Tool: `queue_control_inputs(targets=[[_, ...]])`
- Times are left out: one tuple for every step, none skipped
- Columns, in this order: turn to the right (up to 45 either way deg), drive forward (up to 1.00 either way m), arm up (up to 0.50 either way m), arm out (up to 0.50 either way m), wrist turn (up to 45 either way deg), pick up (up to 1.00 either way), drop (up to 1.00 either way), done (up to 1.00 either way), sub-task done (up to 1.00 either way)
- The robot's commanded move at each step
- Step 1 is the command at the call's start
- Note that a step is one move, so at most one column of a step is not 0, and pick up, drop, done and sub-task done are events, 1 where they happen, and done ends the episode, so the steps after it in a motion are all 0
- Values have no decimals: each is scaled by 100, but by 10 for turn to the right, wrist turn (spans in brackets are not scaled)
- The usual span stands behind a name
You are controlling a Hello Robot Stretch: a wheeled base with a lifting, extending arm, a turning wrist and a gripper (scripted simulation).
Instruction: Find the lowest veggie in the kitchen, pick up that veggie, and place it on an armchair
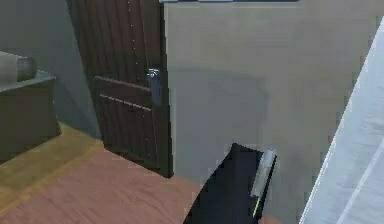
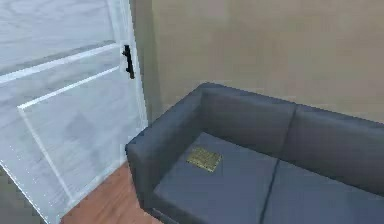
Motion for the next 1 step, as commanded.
queue_control_inputs(targets=[[-450,0,0,0,0,0,0,0,0]])
